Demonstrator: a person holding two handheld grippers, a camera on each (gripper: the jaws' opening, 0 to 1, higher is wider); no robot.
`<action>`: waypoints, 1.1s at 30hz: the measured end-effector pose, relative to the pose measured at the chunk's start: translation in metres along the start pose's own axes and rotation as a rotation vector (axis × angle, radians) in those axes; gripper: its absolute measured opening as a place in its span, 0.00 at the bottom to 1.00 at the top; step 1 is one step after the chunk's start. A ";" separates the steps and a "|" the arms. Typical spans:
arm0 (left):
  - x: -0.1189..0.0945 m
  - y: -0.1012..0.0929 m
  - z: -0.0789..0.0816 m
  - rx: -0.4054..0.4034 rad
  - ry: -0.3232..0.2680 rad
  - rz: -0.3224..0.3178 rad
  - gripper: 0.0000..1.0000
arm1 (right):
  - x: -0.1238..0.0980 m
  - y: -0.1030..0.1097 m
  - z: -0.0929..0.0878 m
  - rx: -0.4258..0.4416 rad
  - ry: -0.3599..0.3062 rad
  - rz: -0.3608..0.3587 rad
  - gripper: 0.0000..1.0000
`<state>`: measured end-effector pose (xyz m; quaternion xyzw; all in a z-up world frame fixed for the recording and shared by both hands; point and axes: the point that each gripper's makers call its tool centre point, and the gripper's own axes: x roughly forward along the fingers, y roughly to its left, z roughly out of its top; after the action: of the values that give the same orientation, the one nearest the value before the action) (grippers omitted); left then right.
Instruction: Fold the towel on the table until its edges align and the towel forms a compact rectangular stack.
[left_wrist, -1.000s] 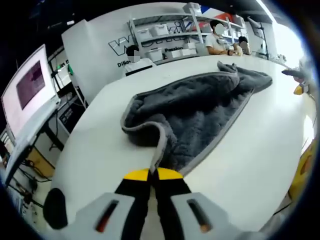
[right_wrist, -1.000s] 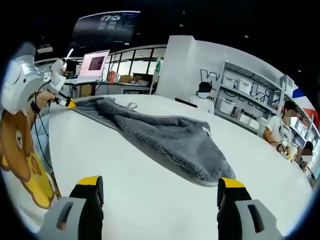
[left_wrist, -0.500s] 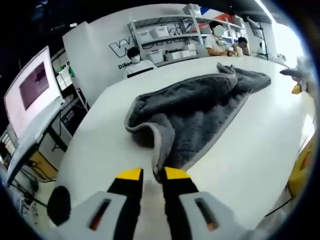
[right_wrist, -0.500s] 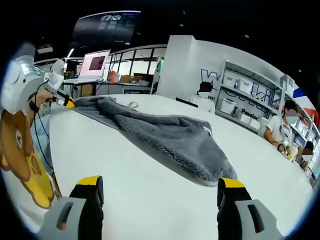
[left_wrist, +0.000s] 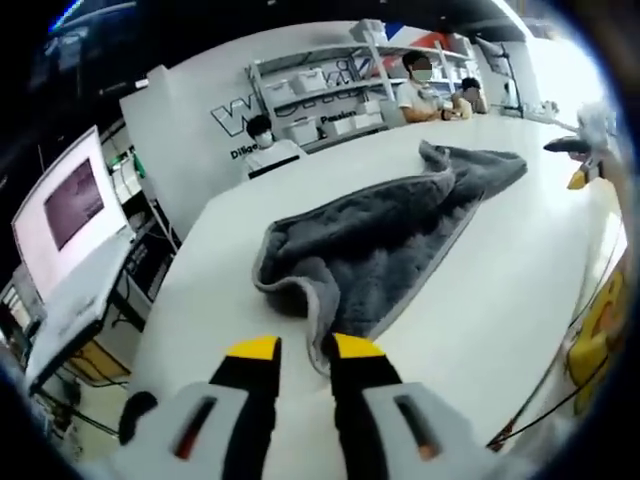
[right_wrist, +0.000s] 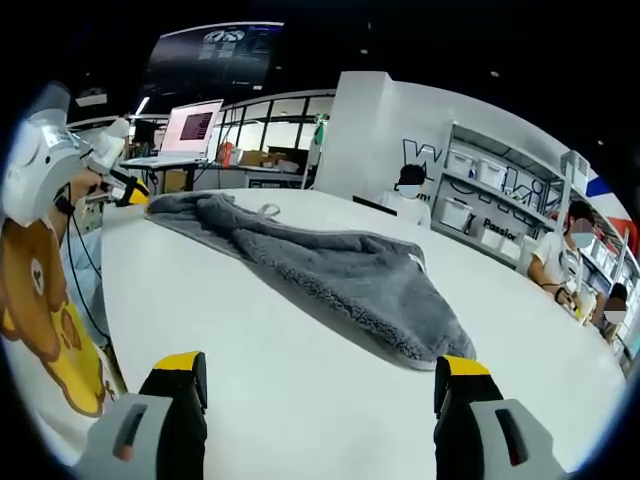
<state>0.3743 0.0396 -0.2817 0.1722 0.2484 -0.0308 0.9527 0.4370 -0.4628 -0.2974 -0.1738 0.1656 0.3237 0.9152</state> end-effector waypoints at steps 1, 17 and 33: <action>-0.002 -0.003 0.003 0.001 -0.014 -0.025 0.23 | 0.000 0.000 0.000 0.000 -0.001 0.000 0.99; -0.045 -0.052 0.041 -0.097 -0.264 -0.309 0.59 | 0.001 0.004 0.000 0.003 -0.007 0.012 0.99; -0.048 -0.043 0.038 -0.140 -0.263 -0.267 0.87 | 0.000 0.006 0.001 0.004 -0.008 0.017 0.99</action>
<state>0.3434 -0.0149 -0.2408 0.0654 0.1440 -0.1618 0.9741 0.4333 -0.4575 -0.2979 -0.1692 0.1643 0.3320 0.9133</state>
